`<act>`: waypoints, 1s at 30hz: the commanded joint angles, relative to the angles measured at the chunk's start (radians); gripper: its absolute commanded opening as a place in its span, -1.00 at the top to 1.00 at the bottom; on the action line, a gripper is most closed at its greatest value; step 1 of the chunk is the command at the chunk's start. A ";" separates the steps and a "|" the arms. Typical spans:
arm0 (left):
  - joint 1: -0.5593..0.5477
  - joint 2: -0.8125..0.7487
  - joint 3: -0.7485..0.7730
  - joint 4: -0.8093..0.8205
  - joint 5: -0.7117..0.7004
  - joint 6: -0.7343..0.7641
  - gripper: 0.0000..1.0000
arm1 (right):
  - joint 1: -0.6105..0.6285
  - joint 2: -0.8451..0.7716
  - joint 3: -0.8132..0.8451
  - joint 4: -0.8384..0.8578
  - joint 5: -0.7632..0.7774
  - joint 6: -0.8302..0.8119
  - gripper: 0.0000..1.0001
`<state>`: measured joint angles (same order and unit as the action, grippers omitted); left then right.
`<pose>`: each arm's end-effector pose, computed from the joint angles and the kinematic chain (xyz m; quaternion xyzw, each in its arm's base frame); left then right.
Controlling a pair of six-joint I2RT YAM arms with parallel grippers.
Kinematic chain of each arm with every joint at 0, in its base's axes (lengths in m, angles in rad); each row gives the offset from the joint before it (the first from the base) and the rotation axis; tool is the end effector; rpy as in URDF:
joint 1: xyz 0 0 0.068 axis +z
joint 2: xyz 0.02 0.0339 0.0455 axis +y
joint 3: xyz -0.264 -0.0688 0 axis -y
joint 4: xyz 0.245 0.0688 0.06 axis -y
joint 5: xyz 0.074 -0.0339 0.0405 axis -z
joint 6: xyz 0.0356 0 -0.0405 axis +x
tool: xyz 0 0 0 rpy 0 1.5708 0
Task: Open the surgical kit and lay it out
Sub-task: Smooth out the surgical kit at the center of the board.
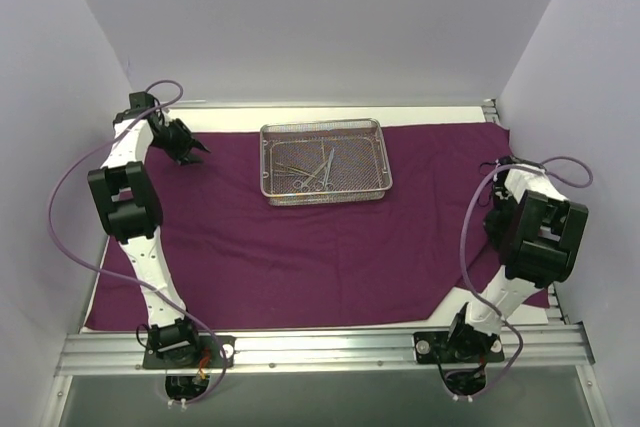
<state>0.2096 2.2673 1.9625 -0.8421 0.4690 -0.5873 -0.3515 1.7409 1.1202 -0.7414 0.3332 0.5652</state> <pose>0.4773 0.0851 0.2033 -0.3239 0.8953 -0.2615 0.1583 0.2975 -0.1215 0.1747 0.4495 0.8719 -0.1530 0.1197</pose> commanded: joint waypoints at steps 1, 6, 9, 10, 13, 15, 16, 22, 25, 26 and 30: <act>0.008 -0.017 0.033 -0.002 0.013 0.017 0.07 | 0.009 0.026 -0.023 0.031 -0.054 0.007 1.00; 0.011 -0.015 0.035 -0.003 0.005 0.020 0.06 | 0.014 0.052 -0.052 0.069 -0.112 -0.013 1.00; 0.011 -0.008 0.045 -0.008 0.007 0.020 0.06 | 0.014 0.074 -0.074 0.067 -0.097 -0.030 1.00; 0.014 -0.006 0.045 -0.009 0.005 0.021 0.06 | 0.014 0.086 -0.074 0.059 -0.077 -0.036 1.00; 0.017 -0.005 0.049 -0.009 0.005 0.021 0.06 | 0.013 0.134 -0.071 0.022 0.048 -0.054 1.00; 0.020 -0.005 0.047 -0.009 0.007 0.021 0.06 | 0.000 0.155 -0.065 -0.018 0.128 -0.035 1.00; 0.025 -0.006 0.044 -0.009 0.007 0.023 0.06 | -0.010 0.158 -0.068 -0.024 0.135 -0.033 1.00; 0.033 -0.008 0.045 -0.009 0.007 0.023 0.06 | -0.011 0.089 0.029 -0.180 0.288 0.050 1.00; 0.036 -0.006 0.061 -0.012 0.007 0.021 0.06 | 0.029 0.026 0.130 -0.213 0.215 -0.017 1.00; 0.036 -0.003 0.064 -0.012 0.007 0.021 0.06 | 0.049 -0.009 0.144 -0.211 0.178 -0.039 1.00; 0.037 0.003 0.072 -0.012 0.013 0.018 0.06 | 0.114 -0.038 0.130 -0.185 0.018 -0.015 1.00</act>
<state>0.2394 2.2707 1.9846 -0.8520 0.4686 -0.5816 -0.2768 1.7596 1.2549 -0.8604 0.4442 0.5415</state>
